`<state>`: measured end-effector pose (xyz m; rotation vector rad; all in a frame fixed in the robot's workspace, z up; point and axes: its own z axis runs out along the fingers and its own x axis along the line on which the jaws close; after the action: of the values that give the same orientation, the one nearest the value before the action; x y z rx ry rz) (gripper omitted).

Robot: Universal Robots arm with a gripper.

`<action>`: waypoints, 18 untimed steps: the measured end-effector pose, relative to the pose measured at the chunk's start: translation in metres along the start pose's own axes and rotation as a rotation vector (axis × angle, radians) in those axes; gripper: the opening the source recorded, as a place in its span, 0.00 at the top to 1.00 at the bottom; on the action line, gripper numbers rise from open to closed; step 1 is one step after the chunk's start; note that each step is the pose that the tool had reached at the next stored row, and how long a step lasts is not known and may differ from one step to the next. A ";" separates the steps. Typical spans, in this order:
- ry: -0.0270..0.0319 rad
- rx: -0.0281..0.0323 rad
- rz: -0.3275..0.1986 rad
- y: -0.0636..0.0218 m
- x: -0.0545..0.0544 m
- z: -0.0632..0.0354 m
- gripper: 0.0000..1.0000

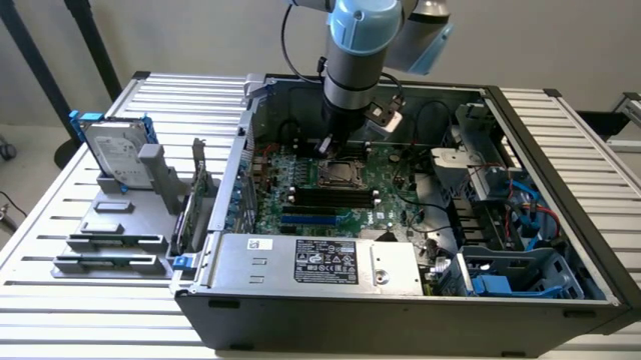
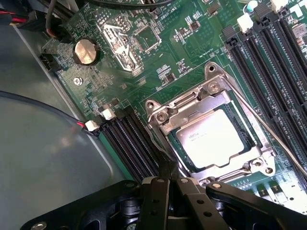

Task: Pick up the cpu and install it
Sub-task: 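Install the first cpu locking lever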

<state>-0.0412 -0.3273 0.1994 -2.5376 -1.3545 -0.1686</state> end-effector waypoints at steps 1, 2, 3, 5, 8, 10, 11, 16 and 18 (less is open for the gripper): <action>-0.0001 0.0001 0.000 -0.0002 0.000 0.0000 0.89; -0.0001 0.0001 0.000 -0.0002 0.000 0.0000 0.89; -0.0002 0.0001 0.000 -0.0002 0.000 0.0000 0.89; -0.0002 -0.0002 0.000 -0.0006 0.000 0.0002 0.89; -0.0001 0.0000 0.000 -0.0010 0.001 0.0008 0.89; -0.0004 -0.0002 0.000 -0.0010 0.001 0.0009 0.89; -0.0006 -0.0003 0.000 -0.0010 0.001 0.0010 0.89; -0.0011 0.0005 -0.003 -0.0007 0.001 0.0012 0.89; -0.0014 0.0012 -0.006 -0.0001 0.001 0.0013 0.89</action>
<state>-0.0406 -0.3259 0.1984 -2.5333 -1.3627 -0.1672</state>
